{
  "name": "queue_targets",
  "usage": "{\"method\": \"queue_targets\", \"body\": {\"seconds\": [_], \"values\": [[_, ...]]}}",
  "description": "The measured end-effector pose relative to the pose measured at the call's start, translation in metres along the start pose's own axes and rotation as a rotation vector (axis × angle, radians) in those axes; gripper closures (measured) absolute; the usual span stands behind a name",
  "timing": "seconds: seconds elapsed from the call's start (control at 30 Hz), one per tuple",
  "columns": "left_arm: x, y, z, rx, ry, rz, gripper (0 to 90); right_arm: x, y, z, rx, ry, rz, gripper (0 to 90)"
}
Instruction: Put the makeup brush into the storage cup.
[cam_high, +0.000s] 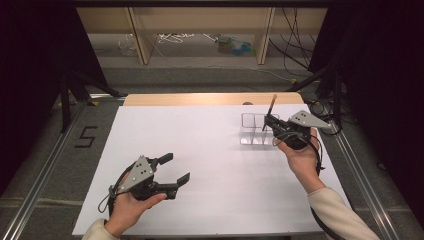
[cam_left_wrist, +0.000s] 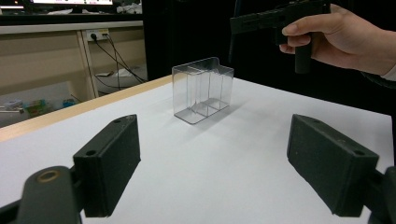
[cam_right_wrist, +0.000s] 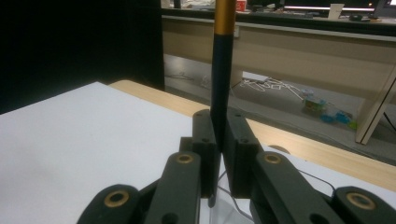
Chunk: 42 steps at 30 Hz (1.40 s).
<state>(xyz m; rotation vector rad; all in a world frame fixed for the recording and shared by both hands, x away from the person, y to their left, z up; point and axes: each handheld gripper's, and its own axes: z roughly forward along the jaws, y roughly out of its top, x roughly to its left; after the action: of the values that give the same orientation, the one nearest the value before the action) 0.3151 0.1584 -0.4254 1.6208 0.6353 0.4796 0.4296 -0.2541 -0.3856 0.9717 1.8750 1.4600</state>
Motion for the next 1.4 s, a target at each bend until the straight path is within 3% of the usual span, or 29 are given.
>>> {"method": "queue_targets", "body": {"seconds": [1.4], "values": [[0.0008, -0.0001, 0.0000, 0.001, 0.000, 0.008, 17.1, -0.0058, 0.0018, 0.0095, 0.002, -0.021, -0.006, 84.3]]}}
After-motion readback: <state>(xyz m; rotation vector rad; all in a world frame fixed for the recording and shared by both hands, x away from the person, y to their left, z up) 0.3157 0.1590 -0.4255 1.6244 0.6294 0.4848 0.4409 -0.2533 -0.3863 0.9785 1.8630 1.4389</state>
